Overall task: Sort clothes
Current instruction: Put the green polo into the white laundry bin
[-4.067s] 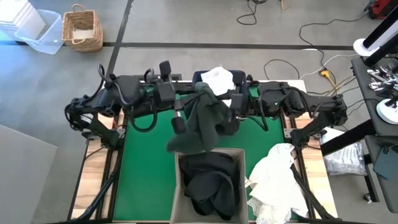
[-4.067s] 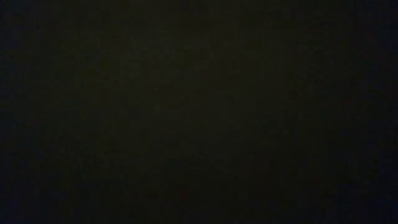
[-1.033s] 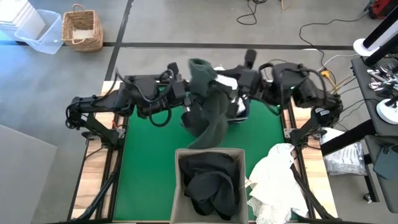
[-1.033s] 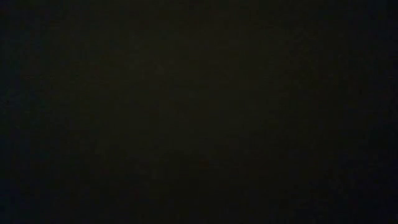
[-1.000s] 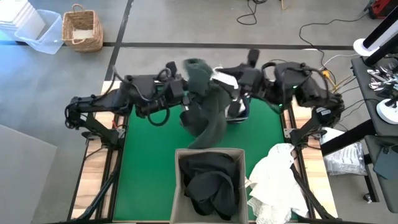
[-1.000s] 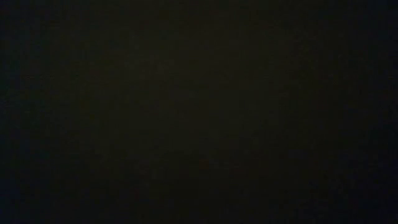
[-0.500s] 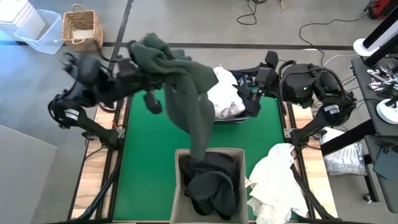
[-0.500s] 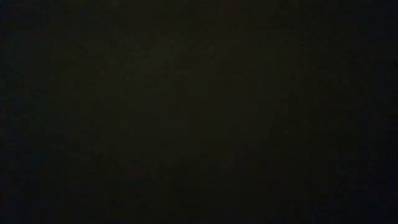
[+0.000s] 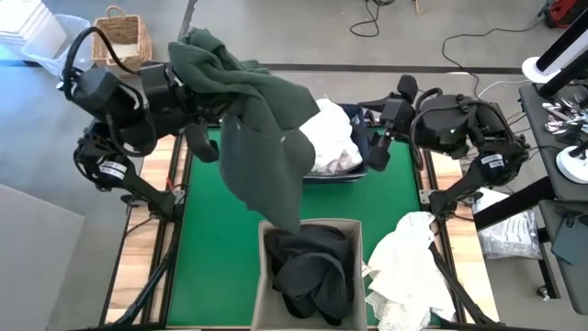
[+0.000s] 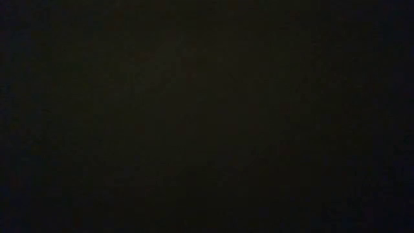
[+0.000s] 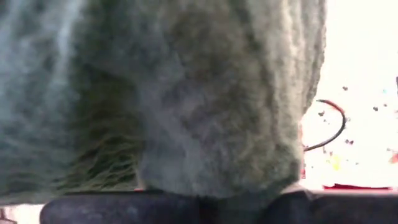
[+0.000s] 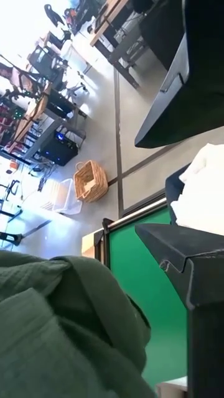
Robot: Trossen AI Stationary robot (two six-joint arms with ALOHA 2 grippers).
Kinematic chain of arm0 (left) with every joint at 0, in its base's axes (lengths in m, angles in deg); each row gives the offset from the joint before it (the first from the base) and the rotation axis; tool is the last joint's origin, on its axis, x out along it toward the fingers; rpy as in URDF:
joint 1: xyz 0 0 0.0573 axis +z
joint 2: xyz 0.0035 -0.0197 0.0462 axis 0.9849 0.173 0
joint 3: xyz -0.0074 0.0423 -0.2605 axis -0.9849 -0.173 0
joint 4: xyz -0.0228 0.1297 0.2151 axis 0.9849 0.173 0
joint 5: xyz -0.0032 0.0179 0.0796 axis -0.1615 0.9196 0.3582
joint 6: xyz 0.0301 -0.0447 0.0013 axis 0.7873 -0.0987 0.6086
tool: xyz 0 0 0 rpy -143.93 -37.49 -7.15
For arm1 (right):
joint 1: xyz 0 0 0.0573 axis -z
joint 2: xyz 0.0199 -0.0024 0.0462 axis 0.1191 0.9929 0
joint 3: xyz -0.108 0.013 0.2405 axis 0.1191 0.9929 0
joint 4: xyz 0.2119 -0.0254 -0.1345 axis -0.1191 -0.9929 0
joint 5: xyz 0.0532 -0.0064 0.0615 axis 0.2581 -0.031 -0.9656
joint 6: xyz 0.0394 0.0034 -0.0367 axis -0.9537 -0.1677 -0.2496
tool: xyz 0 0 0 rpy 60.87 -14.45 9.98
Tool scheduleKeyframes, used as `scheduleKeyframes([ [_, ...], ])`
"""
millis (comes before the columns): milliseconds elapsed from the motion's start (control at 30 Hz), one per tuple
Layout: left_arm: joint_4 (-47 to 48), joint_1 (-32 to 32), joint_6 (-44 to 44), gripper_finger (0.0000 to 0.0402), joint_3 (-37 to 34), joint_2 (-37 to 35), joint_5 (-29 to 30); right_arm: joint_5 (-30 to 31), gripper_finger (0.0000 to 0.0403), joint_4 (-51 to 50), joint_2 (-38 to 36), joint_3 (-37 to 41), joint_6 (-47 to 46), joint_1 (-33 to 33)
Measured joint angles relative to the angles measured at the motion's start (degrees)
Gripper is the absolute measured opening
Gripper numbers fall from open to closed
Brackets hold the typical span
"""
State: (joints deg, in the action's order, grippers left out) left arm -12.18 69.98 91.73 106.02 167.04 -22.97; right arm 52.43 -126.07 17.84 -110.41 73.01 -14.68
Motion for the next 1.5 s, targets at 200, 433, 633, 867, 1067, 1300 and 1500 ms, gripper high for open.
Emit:
scheduleKeyframes([
  [200,-1.55,-2.69,-3.13,0.0017,0.4,0.0,-0.35,0.05,0.0202,-1.4,-0.52,0.0,-1.17,0.0],
  [433,-6.72,-7.15,-3.95,0.0017,0.39,1.36,-0.37,0.05,0.0203,-2.1,-0.61,0.0,-1.91,0.0],
  [633,-9.46,-9.99,-3.43,0.0017,0.37,3.0,-0.41,1.33,0.0198,-2.18,-0.59,0.0,-1.23,0.0],
  [867,-14.6,-12.17,-4.91,0.0017,0.39,4.14,-0.41,10.51,0.0194,-4.93,-1.29,0.0,-0.55,0.61],
  [1067,-19.7,-12.93,-4.93,0.0017,0.39,6.29,-0.43,10.48,0.0193,-6.74,-1.99,0.0,-1.21,1.7],
  [1300,-22.1,-14.84,-5.36,0.0017,0.39,8.92,-1.48,10.5,0.0189,-11.18,-4.39,0.02,-2.83,4.46],
  [1500,-25.25,-16.19,-5.52,0.0017,0.39,11.11,-2.96,10.46,0.019,-12.73,-6.32,0.02,-3.79,5.91],
])
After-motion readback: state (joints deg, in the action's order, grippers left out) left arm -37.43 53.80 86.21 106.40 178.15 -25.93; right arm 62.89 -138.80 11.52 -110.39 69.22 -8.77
